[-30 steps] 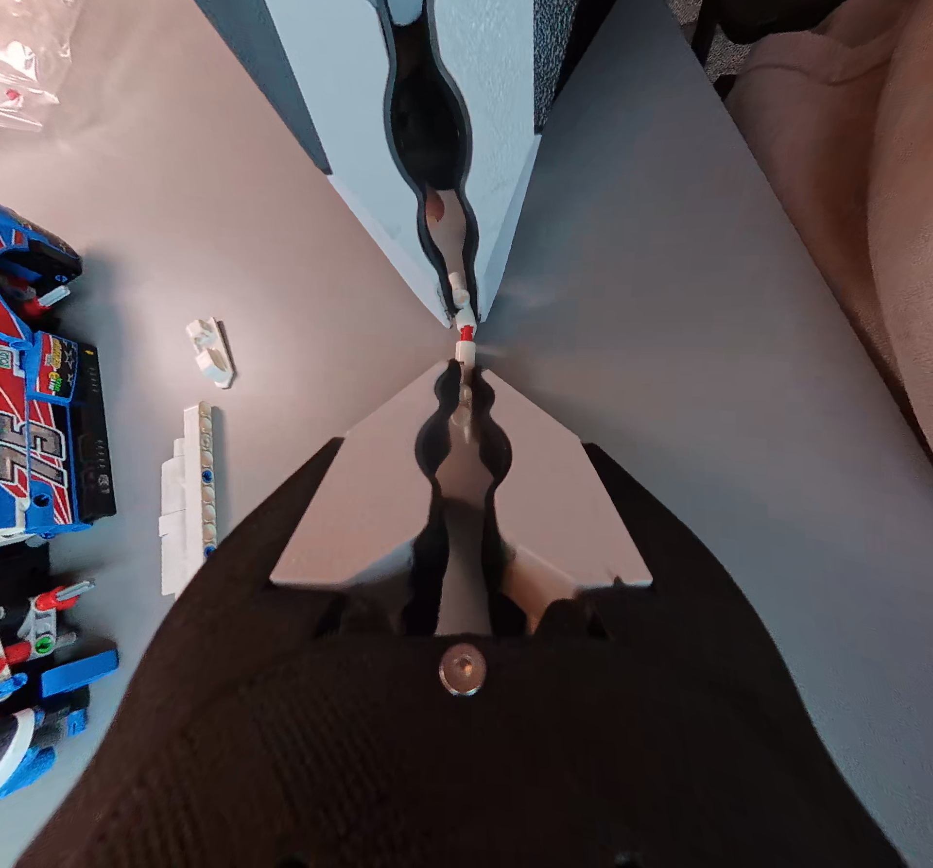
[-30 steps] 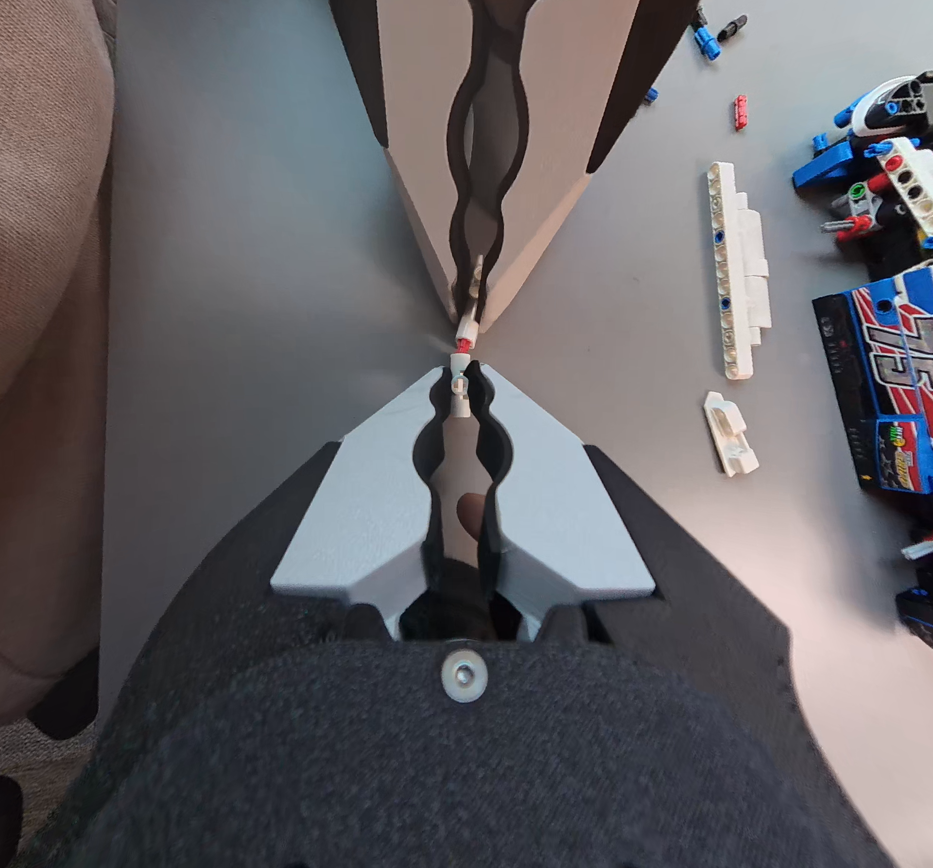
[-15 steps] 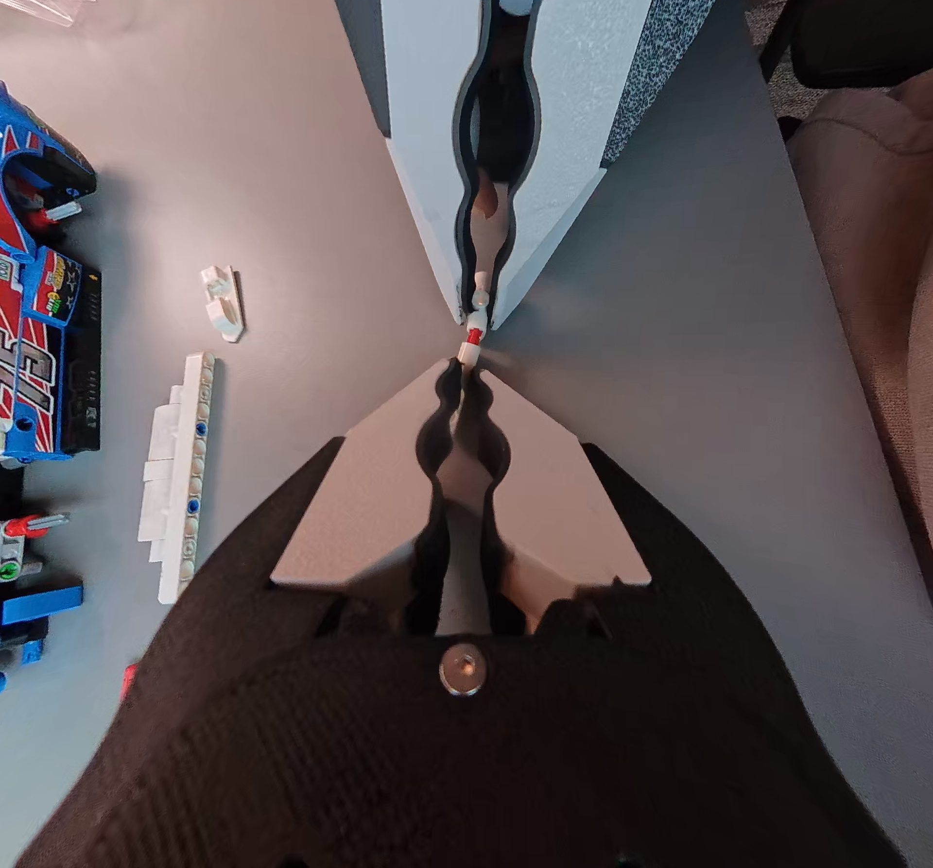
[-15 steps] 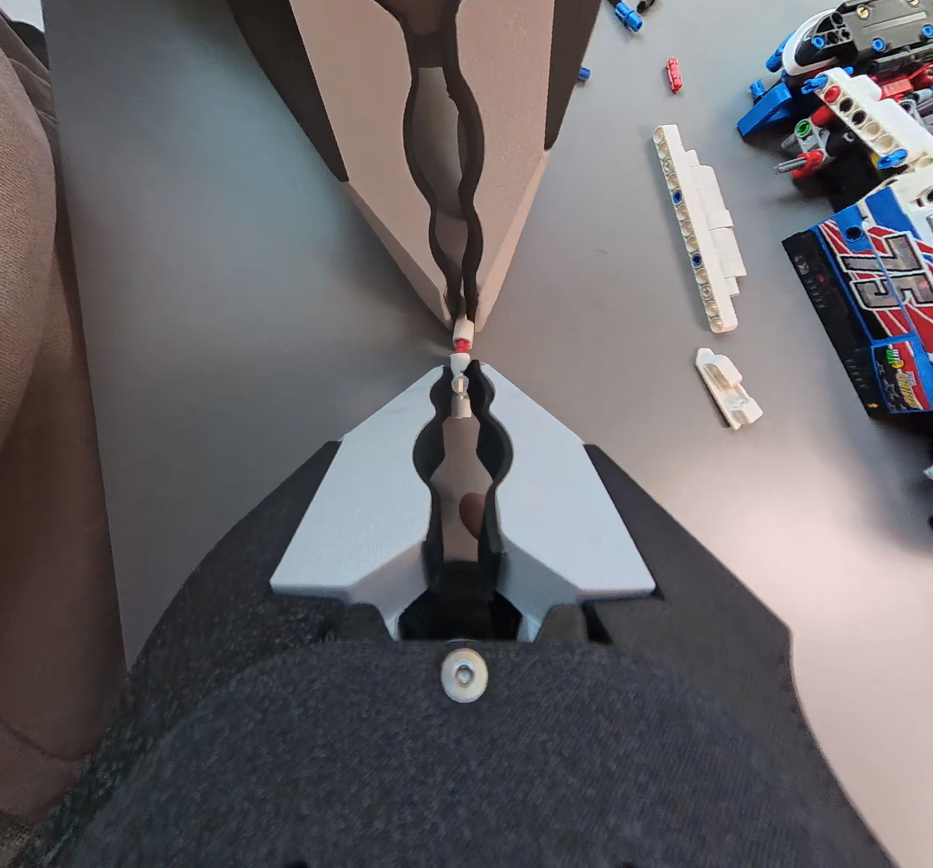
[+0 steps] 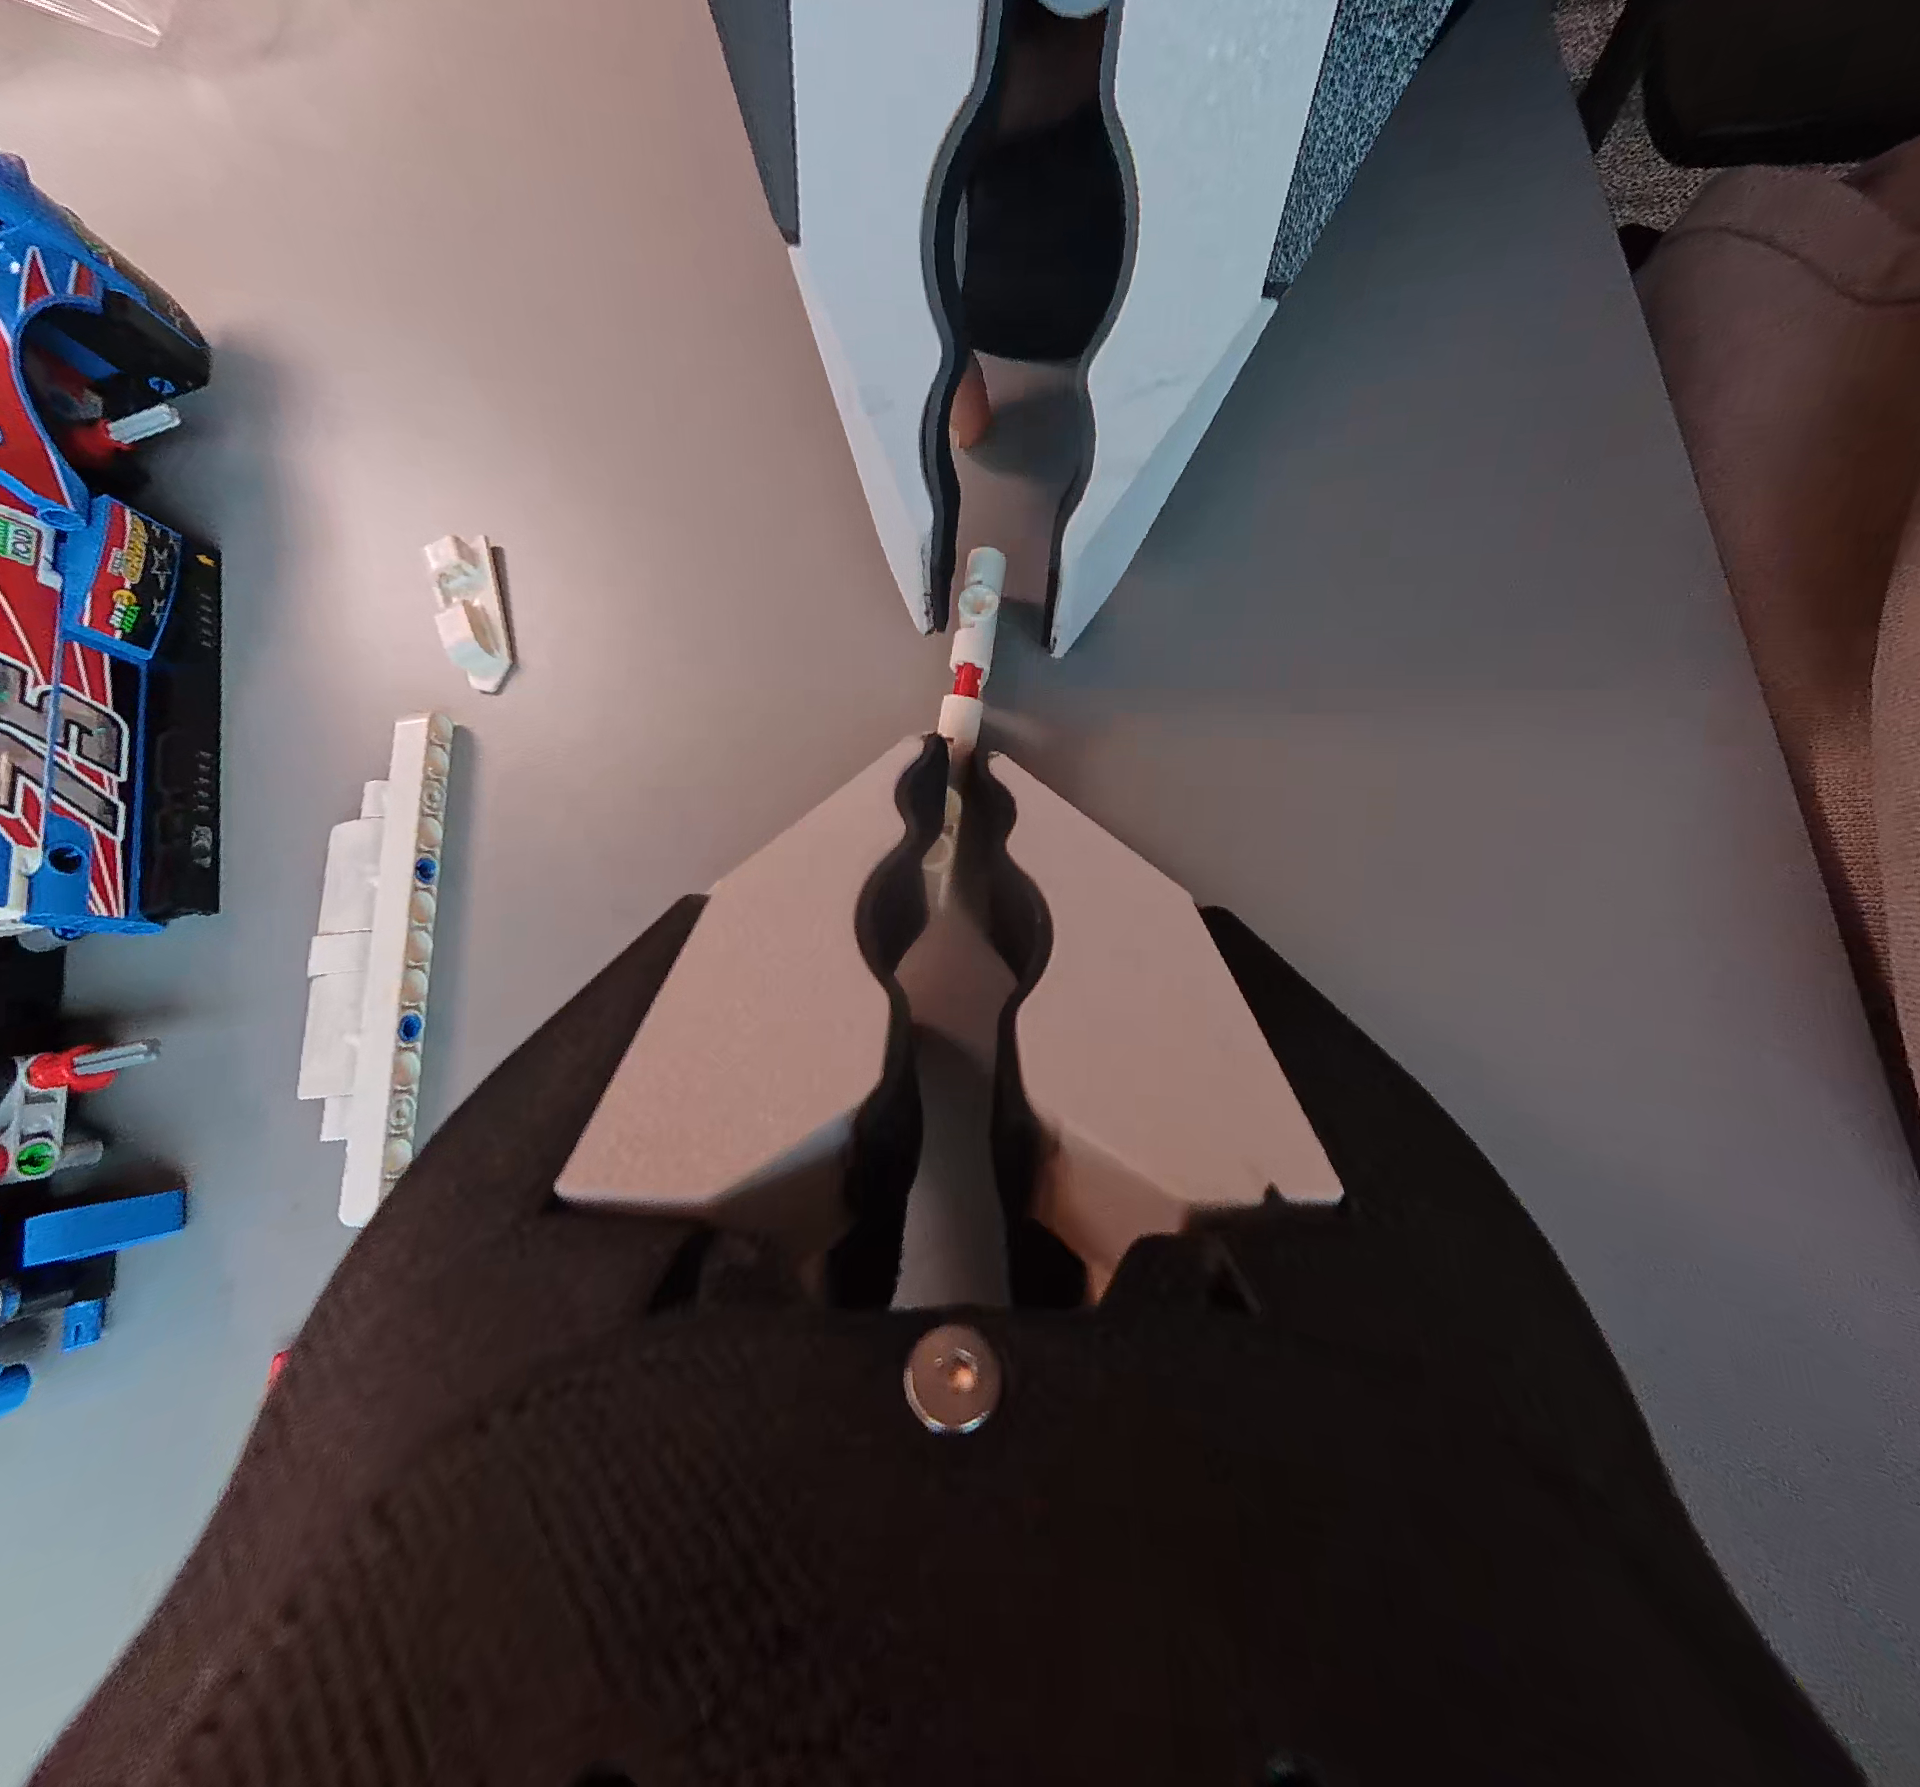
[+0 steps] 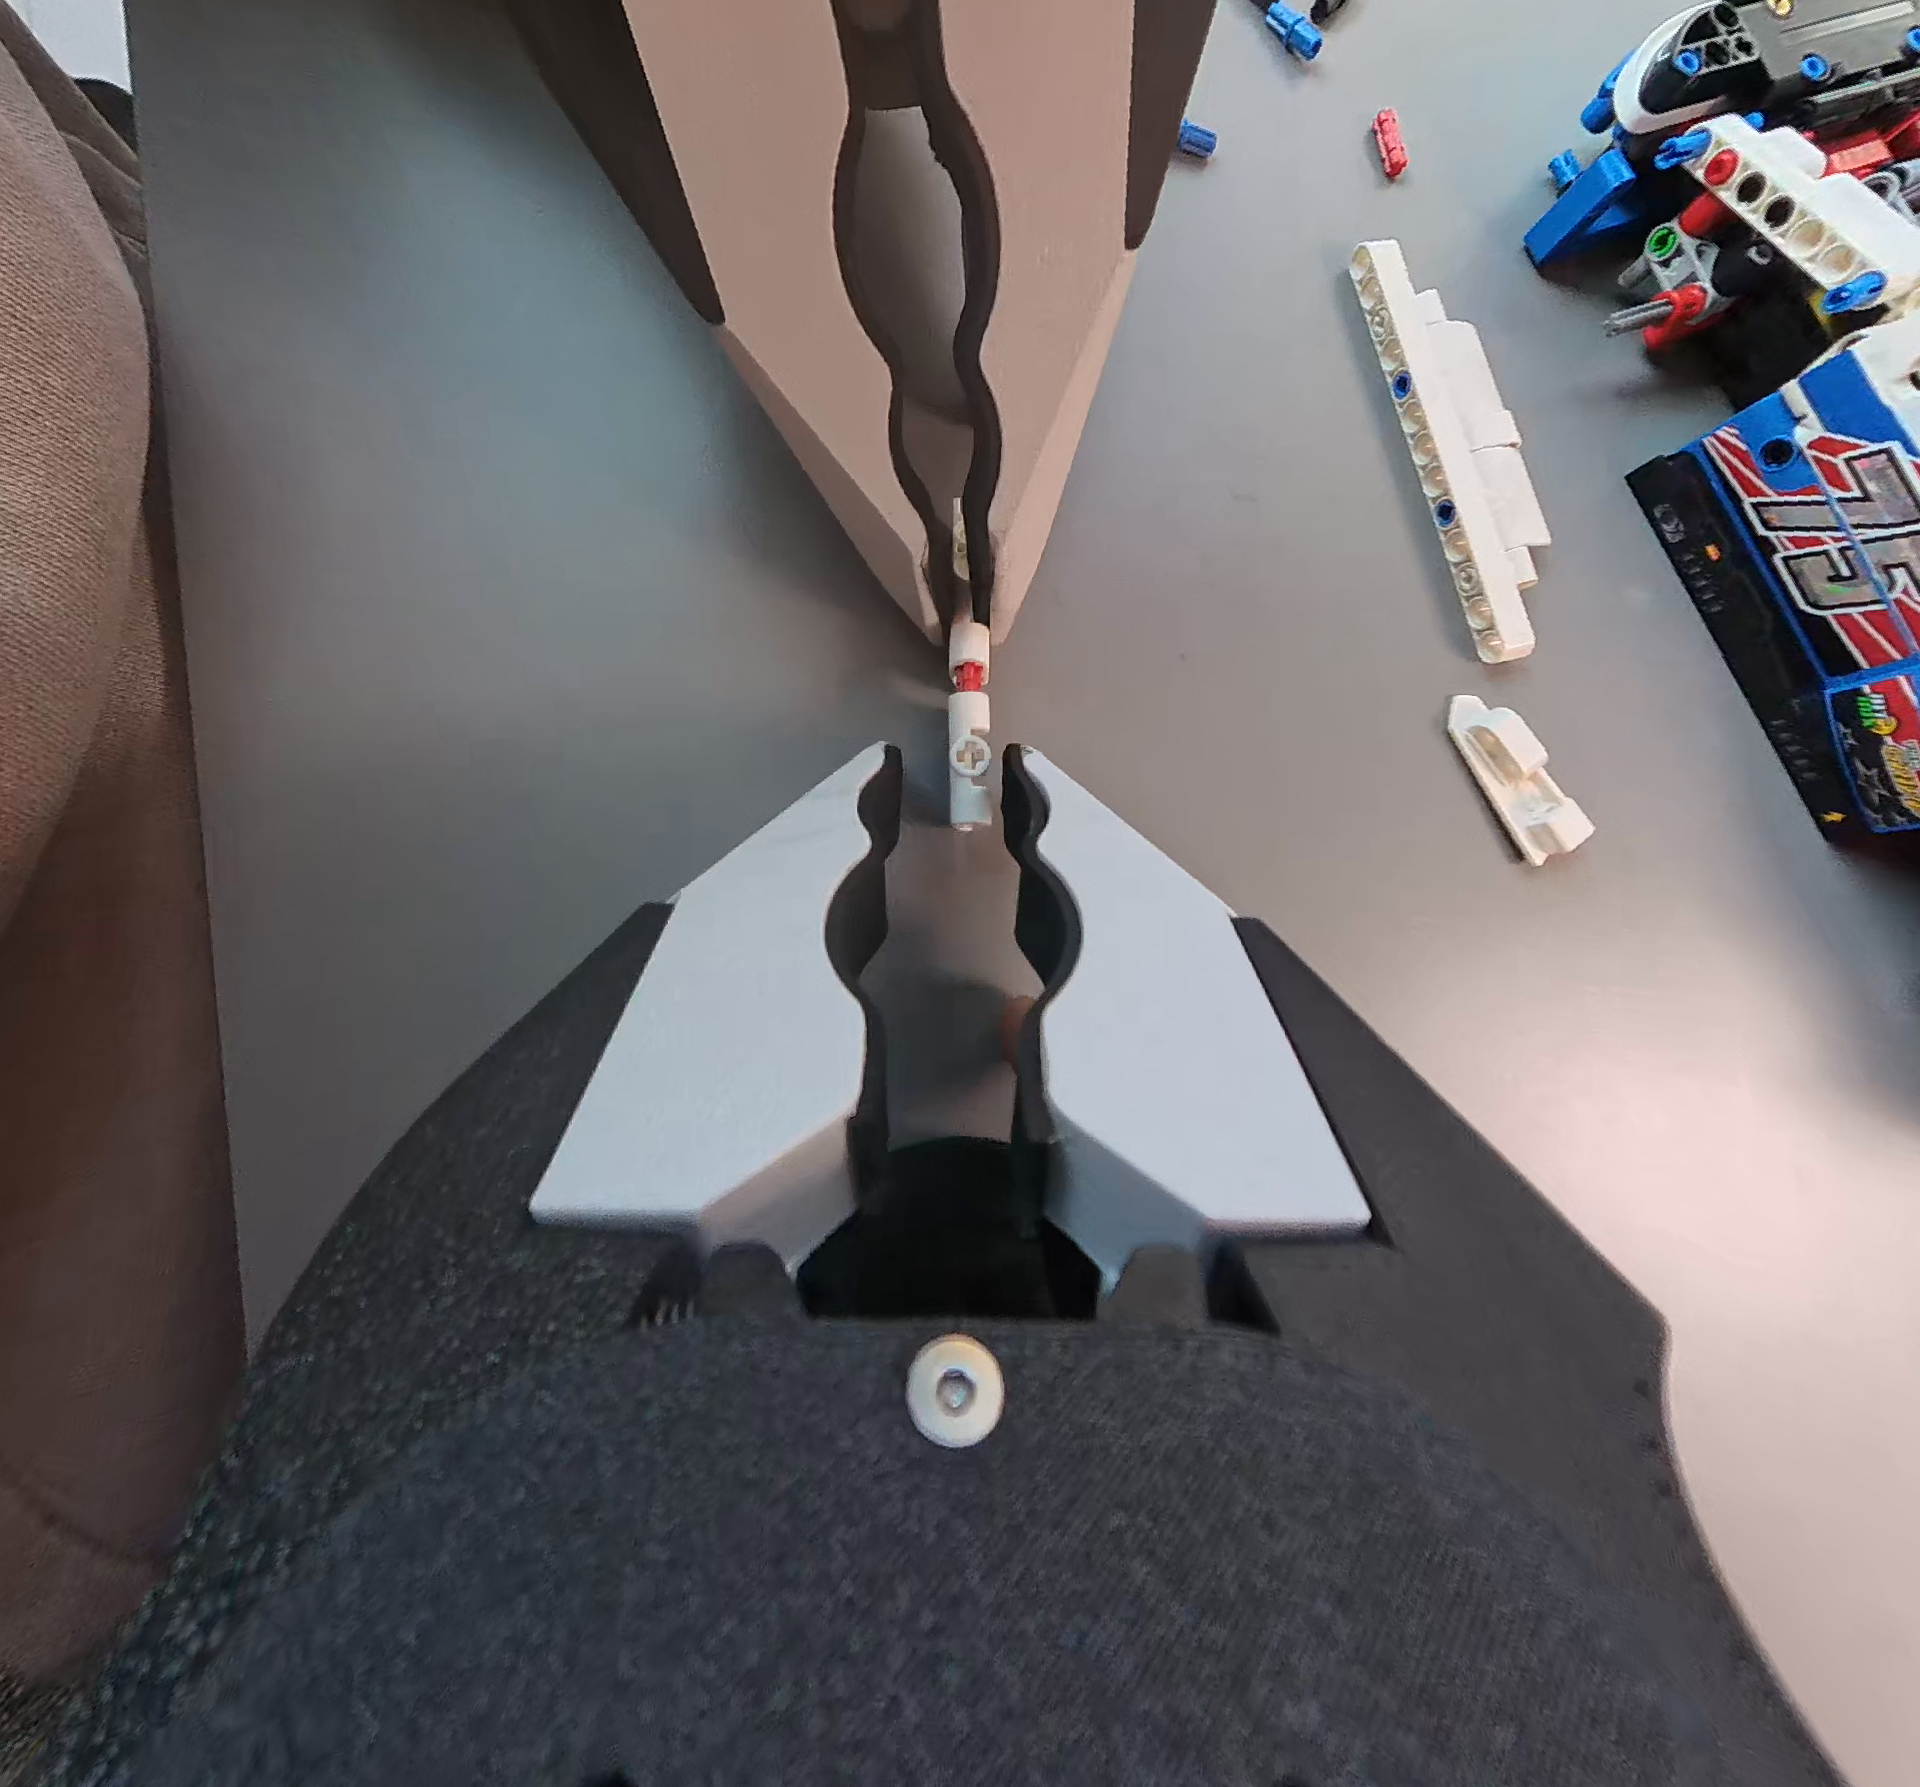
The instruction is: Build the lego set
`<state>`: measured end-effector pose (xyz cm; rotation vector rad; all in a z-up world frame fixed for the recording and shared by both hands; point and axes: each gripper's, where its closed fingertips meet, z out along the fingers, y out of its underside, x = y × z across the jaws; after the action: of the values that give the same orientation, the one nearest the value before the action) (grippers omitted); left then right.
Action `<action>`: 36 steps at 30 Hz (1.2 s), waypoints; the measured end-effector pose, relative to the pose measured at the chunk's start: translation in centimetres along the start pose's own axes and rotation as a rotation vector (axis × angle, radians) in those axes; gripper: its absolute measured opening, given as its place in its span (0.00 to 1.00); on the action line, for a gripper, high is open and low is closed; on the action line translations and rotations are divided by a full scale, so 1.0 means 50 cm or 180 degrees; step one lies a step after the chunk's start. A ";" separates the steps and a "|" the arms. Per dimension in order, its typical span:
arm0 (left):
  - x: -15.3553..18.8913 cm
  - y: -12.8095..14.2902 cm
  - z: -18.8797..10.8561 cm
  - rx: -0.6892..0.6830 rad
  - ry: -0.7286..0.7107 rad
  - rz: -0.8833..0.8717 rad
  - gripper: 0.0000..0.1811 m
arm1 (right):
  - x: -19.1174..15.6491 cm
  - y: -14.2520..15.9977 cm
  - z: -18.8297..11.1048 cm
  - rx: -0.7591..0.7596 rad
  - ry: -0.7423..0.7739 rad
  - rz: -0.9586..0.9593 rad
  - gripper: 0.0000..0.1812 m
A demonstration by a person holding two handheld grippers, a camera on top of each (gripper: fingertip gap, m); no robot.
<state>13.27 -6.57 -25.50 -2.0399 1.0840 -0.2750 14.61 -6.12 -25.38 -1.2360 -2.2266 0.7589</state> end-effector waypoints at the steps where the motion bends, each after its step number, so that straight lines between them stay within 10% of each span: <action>1: 0.000 0.000 0.000 0.0000 0.0003 -0.0006 0.01 | 0.000 0.001 -0.001 -0.0001 0.0004 0.0010 0.09; 36: -0.018 -0.001 0.001 -0.0069 -0.0227 -0.0479 0.00 | 0.024 0.012 -0.001 -0.0204 0.0664 0.0371 0.02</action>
<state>12.80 -5.83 -25.35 -2.1380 0.8953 -0.2654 14.43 -4.80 -25.55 -1.4175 -2.0386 0.5762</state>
